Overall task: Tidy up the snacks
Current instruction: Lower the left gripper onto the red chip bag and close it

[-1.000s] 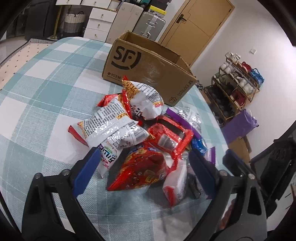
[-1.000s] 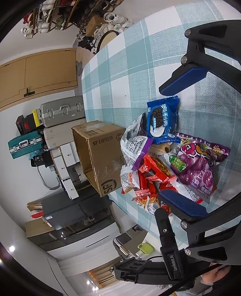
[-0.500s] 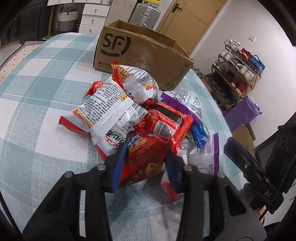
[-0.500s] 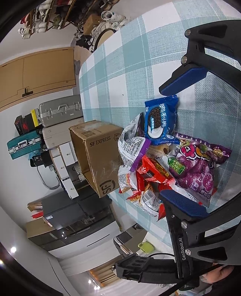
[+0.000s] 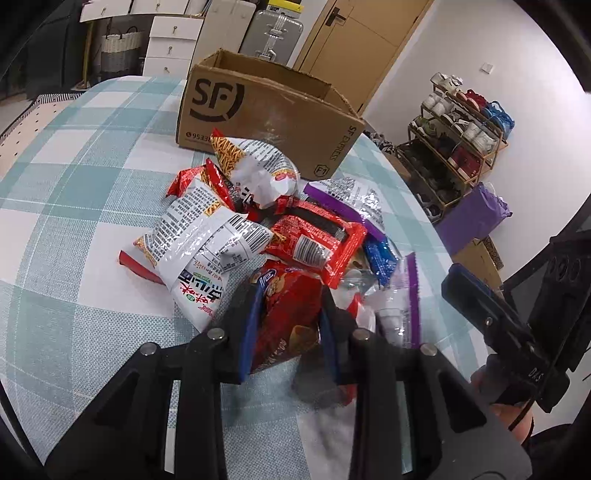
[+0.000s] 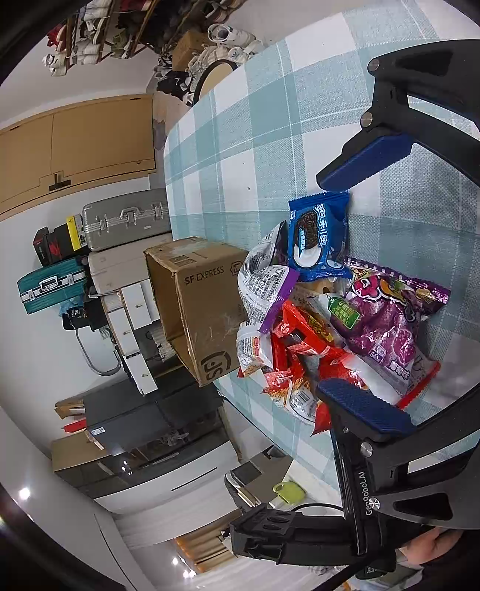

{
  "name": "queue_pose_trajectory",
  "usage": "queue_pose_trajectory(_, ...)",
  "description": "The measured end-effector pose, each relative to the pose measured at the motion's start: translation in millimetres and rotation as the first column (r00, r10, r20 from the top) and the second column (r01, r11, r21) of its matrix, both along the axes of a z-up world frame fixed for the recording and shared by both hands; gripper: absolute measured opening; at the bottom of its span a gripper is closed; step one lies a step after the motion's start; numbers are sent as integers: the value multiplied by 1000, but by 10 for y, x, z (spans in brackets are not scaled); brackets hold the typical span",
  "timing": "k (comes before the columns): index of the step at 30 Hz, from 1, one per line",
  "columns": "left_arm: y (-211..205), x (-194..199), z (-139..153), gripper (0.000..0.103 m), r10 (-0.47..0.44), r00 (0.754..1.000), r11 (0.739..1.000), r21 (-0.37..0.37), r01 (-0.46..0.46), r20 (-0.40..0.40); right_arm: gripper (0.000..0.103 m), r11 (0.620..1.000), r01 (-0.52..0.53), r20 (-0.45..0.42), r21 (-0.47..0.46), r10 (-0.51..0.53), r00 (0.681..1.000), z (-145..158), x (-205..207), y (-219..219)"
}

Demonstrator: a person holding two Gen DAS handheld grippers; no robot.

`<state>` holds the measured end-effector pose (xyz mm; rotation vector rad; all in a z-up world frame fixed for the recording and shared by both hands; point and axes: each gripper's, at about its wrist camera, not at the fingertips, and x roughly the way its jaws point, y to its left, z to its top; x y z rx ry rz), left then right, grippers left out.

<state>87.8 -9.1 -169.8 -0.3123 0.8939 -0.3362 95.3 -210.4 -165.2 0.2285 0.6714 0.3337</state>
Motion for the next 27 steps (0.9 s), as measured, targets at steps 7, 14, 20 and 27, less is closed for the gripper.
queue_pose_trajectory(7, 109, -194, 152, 26, -2, 999, 1000, -12, 3, 43, 103, 1000, 10, 5, -1, -10, 1000, 90, -115, -4)
queue_pose_trajectory(14, 326, -408, 325, 26, 50, 994, 999, -20, -48, 98, 103, 1000, 10, 19, -18, -10, 1000, 199, -245, 35)
queue_pose_trajectory(20, 557, -597, 577, 21, 98, 980, 995, -30, -94, 171, 103, 999, 8, 18, -32, -7, 1000, 258, -338, 102)
queue_pose_trajectory(27, 667, -653, 638, 13, 101, 980, 995, -29, -98, 169, 103, 999, -2, -20, -34, 2, 1000, 217, -312, 234)
